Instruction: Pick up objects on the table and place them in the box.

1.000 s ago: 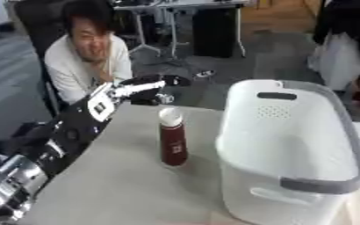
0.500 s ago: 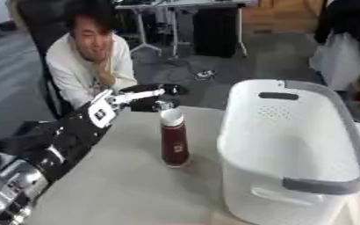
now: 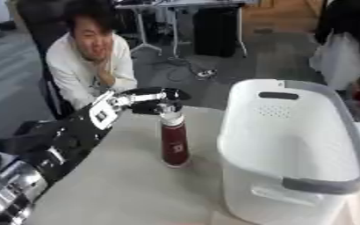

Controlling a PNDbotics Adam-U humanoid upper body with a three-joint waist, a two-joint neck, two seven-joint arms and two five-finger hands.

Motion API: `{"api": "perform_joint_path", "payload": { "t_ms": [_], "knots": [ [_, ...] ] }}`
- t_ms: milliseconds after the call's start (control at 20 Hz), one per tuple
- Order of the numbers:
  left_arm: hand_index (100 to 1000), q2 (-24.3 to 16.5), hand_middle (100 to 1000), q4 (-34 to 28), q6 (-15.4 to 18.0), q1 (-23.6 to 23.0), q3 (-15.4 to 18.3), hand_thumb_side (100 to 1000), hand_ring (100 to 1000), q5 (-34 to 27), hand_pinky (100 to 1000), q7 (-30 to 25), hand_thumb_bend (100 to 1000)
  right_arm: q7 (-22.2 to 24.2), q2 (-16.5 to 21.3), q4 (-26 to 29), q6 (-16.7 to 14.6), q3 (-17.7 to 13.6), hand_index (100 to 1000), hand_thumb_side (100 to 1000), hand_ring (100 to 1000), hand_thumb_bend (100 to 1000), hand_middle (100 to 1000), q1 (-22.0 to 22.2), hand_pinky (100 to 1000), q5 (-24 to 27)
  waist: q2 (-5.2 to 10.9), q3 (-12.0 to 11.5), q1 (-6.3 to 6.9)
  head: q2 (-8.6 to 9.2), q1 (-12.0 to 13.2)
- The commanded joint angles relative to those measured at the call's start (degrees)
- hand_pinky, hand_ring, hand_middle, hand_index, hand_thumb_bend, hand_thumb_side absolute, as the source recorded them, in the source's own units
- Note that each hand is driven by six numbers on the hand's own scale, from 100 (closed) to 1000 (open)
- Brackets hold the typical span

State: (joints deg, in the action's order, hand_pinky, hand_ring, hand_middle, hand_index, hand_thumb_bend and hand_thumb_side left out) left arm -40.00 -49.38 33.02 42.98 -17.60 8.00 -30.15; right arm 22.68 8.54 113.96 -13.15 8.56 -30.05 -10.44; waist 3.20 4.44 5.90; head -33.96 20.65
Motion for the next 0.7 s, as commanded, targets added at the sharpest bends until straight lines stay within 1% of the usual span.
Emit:
{"api": "perform_joint_path", "payload": {
  "t_ms": [50,450,700],
  "knots": [
    [1000,-1.96,1000,-1.43,7.93,1.19,0.02,1000,1000,-0.51,1000,-9.49,100,0.26,0.04,0.63,-0.06,0.13,593,861,419,100,461,-1.16,132,0.20,0.49,-0.09,-0.03,0.04,0.39],
    [1000,-2.00,1000,-2.49,7.30,1.20,-0.78,1000,1000,0.11,1000,-11.36,100,0.56,0.06,0.63,-0.07,0.22,594,863,421,100,461,-1.19,133,0.26,0.47,-0.08,-0.02,0.64,0.36],
    [1000,-1.94,1000,-2.56,7.94,1.38,-1.22,1000,1000,3.21,1000,-12.06,100,0.74,0.05,0.63,-0.04,0.25,594,863,423,100,462,-1.18,134,0.34,0.49,-0.11,-0.01,1.12,0.62]
  ]
}}
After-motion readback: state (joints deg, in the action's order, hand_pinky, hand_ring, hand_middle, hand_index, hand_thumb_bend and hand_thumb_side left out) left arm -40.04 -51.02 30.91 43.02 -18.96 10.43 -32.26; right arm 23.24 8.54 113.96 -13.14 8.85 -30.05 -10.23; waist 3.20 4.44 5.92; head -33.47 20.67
